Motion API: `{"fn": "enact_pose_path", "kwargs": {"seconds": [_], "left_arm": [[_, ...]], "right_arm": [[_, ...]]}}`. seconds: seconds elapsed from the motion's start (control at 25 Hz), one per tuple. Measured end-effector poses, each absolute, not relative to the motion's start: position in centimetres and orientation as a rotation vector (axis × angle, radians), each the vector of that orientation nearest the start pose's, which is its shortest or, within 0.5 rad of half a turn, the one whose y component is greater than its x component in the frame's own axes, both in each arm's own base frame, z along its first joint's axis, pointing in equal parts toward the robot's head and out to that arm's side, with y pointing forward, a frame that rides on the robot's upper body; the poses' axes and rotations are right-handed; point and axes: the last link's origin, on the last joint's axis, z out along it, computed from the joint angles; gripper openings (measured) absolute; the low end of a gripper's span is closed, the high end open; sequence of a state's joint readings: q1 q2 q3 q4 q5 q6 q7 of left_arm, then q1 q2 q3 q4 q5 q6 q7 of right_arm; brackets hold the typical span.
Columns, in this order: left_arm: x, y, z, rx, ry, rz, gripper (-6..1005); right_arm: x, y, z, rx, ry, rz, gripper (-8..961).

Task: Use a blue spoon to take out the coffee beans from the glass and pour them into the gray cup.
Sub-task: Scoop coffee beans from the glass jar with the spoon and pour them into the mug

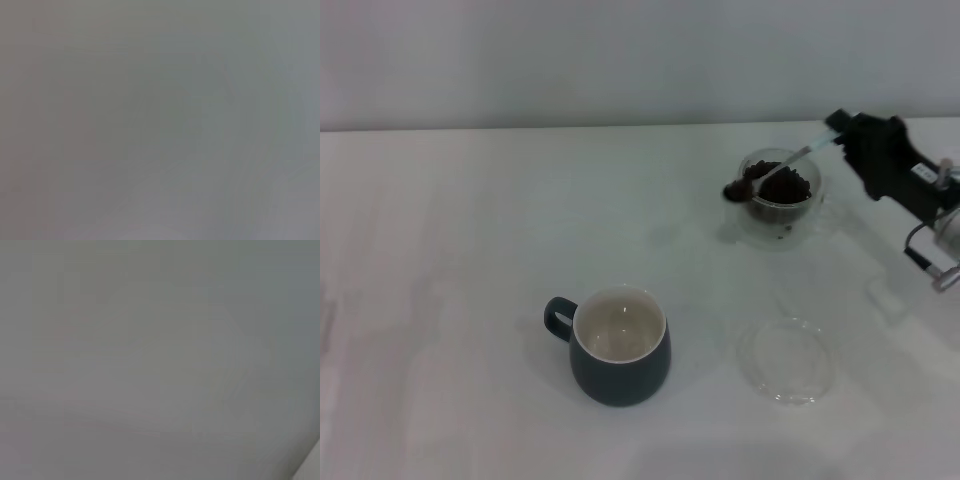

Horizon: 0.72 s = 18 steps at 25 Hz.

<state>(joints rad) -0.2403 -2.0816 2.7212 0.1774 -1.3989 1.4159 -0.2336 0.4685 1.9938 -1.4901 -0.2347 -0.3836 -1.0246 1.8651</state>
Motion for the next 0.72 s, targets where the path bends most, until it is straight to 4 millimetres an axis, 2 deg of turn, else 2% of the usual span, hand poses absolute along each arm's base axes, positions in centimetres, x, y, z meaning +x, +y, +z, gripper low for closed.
{"fn": "enact_pose_path", "kwargs": {"seconds": [0.48, 0.72], "left_arm": [[-36.0, 26.0, -0.1, -1.375, -0.640, -0.808, 744], [-35.8, 25.9, -0.4, -1.391, -0.644, -0.811, 744]], "right_arm": [[26.7, 34.7, -3.7, -1.768, 1.839, 1.455, 147], [25.3, 34.2, -4.9, -1.909, 1.772, 1.408, 147]]}}
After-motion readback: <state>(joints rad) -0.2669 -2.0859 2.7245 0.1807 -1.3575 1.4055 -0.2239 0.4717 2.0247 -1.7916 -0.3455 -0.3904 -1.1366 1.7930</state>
